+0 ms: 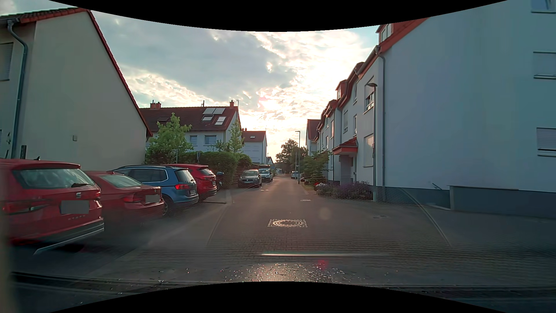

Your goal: Follow the waypoints while adhering to traffic rules and regulations

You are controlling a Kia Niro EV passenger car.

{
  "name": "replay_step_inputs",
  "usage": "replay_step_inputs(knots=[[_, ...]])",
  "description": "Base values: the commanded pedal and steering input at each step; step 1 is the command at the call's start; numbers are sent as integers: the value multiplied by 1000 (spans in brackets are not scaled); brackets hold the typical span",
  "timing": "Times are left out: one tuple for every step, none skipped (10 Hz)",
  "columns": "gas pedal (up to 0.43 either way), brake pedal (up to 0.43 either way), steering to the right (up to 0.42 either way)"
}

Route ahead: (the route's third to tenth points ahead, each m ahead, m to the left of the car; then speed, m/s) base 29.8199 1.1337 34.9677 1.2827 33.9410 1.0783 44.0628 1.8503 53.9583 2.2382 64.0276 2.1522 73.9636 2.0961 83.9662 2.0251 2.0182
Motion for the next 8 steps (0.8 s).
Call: replay_step_inputs(knots=[[0,0,28],[0,0,28],[0,0,28],[0,0,29],[0,0,30],[0,0,30],[0,0,30],[0,0,30]])
